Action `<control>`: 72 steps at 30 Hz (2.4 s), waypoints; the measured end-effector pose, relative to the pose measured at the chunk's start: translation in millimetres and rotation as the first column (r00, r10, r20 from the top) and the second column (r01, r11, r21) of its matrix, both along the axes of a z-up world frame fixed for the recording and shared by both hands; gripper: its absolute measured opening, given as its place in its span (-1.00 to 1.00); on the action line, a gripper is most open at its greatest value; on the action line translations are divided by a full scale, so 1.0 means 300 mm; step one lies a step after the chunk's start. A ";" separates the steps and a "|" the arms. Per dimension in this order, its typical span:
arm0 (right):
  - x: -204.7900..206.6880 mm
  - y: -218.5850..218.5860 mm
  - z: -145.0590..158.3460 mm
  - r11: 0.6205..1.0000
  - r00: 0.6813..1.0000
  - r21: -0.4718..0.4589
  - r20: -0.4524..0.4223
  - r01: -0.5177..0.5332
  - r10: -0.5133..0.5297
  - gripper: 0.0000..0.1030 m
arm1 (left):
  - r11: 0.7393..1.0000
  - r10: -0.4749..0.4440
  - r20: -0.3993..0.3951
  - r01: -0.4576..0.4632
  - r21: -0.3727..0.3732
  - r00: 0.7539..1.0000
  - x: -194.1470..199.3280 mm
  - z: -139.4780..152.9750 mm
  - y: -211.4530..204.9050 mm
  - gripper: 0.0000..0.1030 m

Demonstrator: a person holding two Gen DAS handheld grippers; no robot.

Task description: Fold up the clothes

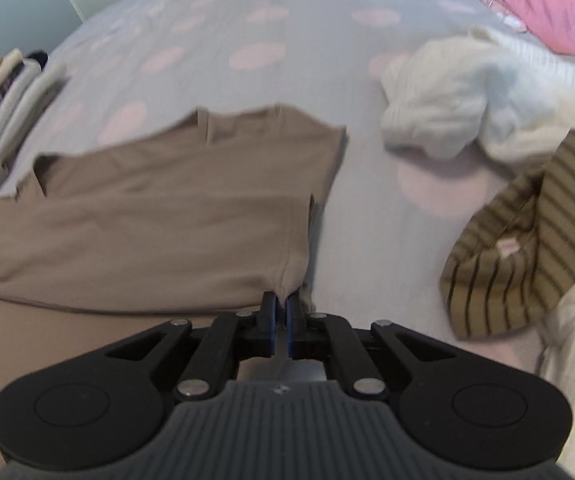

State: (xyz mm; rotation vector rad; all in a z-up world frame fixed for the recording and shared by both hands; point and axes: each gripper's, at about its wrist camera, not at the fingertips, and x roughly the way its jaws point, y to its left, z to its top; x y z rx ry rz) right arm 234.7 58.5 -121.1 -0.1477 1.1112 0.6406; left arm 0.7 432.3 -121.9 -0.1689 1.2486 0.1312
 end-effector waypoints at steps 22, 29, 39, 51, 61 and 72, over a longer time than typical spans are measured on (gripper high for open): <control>0.152 0.061 0.068 0.997 0.997 0.064 0.056 0.045 -0.049 0.01 | 0.968 0.247 0.189 -0.235 -0.085 0.950 0.232 0.098 0.193 -0.26; 0.173 0.087 0.034 0.992 0.997 0.109 0.047 0.063 -0.068 -0.96 | 0.974 0.225 0.256 -0.222 -0.039 0.940 0.210 0.088 0.165 -1.00; 0.194 0.107 0.017 0.990 0.992 0.104 0.064 0.098 -0.105 -0.96 | 0.960 0.259 0.197 -0.274 0.050 0.946 0.268 0.065 0.204 -0.99; 0.113 0.020 0.052 0.990 0.997 0.121 0.025 0.071 -0.075 -0.38 | 0.985 0.170 0.129 -0.166 -0.043 0.977 0.098 0.053 0.086 -0.38; 0.033 0.043 0.001 0.999 0.999 0.006 0.023 0.048 -0.048 -0.51 | 0.992 0.125 0.014 -0.126 0.011 0.992 0.065 -0.011 -0.026 -0.51; -0.124 -0.017 0.119 0.999 1.000 -0.034 0.018 -0.006 0.007 -0.29 | 0.989 0.147 0.010 -0.147 0.007 0.989 -0.088 0.109 -0.117 -0.35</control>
